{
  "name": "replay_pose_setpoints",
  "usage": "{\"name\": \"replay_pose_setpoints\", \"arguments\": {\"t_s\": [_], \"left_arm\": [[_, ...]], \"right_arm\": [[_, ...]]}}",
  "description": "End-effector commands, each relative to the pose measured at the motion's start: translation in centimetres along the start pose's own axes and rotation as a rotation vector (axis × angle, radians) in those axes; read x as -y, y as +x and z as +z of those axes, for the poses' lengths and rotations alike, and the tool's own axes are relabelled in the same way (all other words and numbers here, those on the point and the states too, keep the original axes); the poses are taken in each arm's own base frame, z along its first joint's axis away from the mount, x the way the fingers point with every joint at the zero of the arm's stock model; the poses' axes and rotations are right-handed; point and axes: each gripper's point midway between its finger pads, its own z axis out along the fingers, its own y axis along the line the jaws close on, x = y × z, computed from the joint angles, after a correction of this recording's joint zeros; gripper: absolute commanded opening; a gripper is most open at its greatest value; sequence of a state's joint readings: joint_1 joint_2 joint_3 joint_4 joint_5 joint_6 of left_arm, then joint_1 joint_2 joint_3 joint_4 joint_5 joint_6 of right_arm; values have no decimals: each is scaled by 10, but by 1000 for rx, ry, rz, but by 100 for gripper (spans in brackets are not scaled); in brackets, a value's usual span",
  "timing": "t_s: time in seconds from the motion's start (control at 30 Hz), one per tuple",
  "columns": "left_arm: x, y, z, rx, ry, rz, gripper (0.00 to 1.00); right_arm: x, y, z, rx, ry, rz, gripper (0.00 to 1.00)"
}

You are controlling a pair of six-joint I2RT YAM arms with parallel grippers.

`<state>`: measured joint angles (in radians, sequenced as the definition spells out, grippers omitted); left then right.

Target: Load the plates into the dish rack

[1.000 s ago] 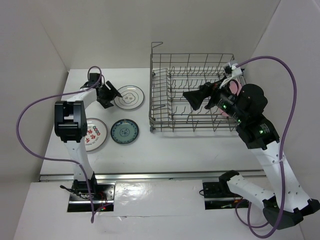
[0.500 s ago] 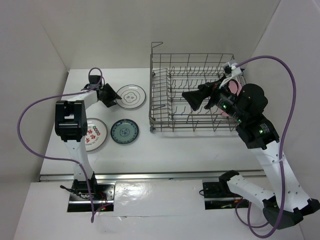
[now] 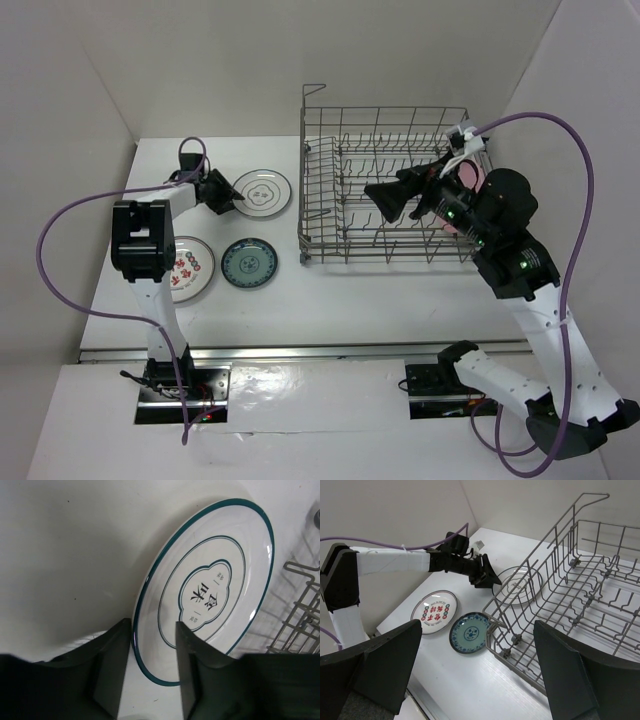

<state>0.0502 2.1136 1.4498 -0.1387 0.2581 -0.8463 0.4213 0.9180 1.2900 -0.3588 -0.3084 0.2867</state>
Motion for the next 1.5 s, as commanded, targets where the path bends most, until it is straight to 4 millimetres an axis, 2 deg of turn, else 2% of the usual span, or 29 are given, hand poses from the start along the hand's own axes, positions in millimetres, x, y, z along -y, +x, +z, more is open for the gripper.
{"name": "replay_pose_setpoints", "arguments": {"t_s": [0.0,0.07,0.1,0.17,0.27,0.3,0.33,0.5,0.57,0.67,0.73,0.77,0.87,0.9,0.93,1.0,1.03,1.1,1.13,1.17,1.2,1.27,1.37,1.43,1.47], "left_arm": [[-12,7,11,-19,-8,-21,50],[-18,5,13,-20,-17,-31,48],[-18,5,13,-20,-17,-31,39],[-18,5,13,-20,-17,-31,39],[-19,6,15,-26,-23,-33,24],[-16,3,14,-20,-17,-31,14],[-21,7,17,-34,-31,-37,13],[-18,7,18,-45,-14,-36,8],[-18,7,18,-45,-14,-36,0],[-18,4,20,-49,7,-41,0],[-7,2,14,-34,59,-36,0],[-2,-7,6,-6,79,-31,0],[7,-17,-11,53,88,-16,0],[19,-32,-29,105,109,-7,0],[21,-42,-37,154,93,8,0],[26,-55,-53,204,90,18,0],[37,-63,-68,240,109,42,0],[40,-75,-85,278,124,39,0],[44,-76,-91,286,129,52,0],[55,-81,-108,317,154,79,0],[59,-89,-119,347,167,90,0],[74,-91,-140,362,203,149,0],[88,-96,-163,370,229,224,0],[102,-97,-190,402,279,269,0],[102,-90,-195,397,295,295,0]], "right_arm": [[-16,-25,-9,78,-50,-41,99],[-18,-24,-9,75,-59,-41,99],[-16,-20,-8,67,-56,-38,99],[-20,-24,-11,81,-71,-36,99],[-20,-24,-11,81,-71,-36,99],[-20,-24,-11,81,-71,-36,99],[-20,-24,-11,81,-71,-36,99],[-22,-26,-14,90,-74,-39,99],[-22,-26,-14,90,-74,-39,99],[-20,-23,-13,81,-71,-36,99],[-20,-23,-13,81,-71,-36,99],[-20,-23,-13,81,-71,-36,99],[-15,-16,-9,57,-53,-35,99],[-11,-14,-5,51,-40,-31,99],[-11,-12,-6,42,-37,-29,99],[-7,-14,-5,50,-15,-28,99],[-7,-14,-5,50,-15,-28,99],[-5,-14,-5,53,-6,-28,99],[-5,-14,-5,53,-6,-38,99],[-4,-12,-5,43,-3,-35,99],[-4,-12,-5,43,-3,-46,99],[-1,-6,-4,30,1,-54,99],[-10,-9,-1,52,-56,-77,99],[-17,-13,1,63,-105,-98,99],[-21,-16,1,76,-123,-96,99]]}}
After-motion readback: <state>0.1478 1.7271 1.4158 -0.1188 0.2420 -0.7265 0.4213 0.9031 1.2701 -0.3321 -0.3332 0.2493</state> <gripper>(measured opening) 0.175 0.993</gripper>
